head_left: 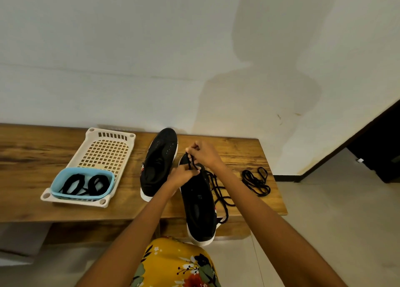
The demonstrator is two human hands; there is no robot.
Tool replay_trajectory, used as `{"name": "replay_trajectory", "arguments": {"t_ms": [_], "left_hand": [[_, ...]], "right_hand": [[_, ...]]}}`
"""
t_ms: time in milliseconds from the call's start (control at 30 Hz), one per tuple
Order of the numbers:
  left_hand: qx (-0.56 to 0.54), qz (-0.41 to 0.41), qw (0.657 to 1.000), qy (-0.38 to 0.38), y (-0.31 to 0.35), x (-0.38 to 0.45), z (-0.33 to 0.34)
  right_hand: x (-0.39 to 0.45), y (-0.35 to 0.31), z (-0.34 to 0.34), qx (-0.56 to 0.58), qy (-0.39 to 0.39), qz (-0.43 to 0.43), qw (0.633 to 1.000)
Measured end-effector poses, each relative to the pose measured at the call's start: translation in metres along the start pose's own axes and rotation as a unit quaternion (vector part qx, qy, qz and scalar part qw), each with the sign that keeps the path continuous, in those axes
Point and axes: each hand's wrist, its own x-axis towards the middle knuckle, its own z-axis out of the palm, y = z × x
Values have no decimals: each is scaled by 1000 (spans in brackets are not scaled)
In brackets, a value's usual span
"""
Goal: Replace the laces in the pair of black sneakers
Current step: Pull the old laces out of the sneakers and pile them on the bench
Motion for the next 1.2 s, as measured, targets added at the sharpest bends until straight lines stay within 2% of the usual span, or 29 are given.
{"name": "replay_trajectory", "arguments": {"t_ms": [67, 133, 200, 233, 300, 367, 467, 633, 700, 767, 833, 900, 1000, 1100, 1200], "left_hand": [[-90, -23, 996, 1, 2, 1, -1], [-183, -47, 981, 50, 2, 0, 1], [-293, -74, 949, 91, 7, 0, 1], [-312, -82, 942, 97, 7, 1, 0], [-299, -98, 945, 89, 7, 1, -3], [-300, -90, 945, 90, 2, 2, -2], [-314, -74, 941, 99, -2, 2, 1], [-415, -46, 903, 105, -4, 1, -1], [-411, -29, 908, 74, -2, 2, 1], [-342, -15, 940, 15, 2, 4, 5], [-246, -18, 968, -39, 7, 4, 7], [-242, -16, 968, -71, 4, 5, 7], [-228, 21, 971, -63, 1, -4, 9], [-241, 47, 969, -4, -2, -7, 12], [-234, 39, 971, -11, 0, -3, 11]], "right_hand": [[3, 0, 0, 48, 7, 14, 999], [3, 5, 1, 83, 24, 19, 996], [-1, 17, 1, 21, 19, 18, 999], [-4, 27, 1, -22, -2, 25, 999], [-13, 48, 3, -81, -64, 43, 994], [-21, 63, 6, -134, -100, 26, 986], [-27, 66, 8, -186, -120, -33, 975], [-23, 68, 0, -236, -109, -72, 963], [-23, 67, 1, -270, -104, -90, 953], [-22, 64, 3, -287, -86, -114, 947], [-22, 52, 4, -223, -38, -98, 969], [-19, 33, 0, -87, 26, -64, 994], [-7, -13, -17, 93, 91, -10, 991], [5, -49, -31, 218, 82, 16, 972], [4, -44, -29, 232, 71, 29, 970]]}}
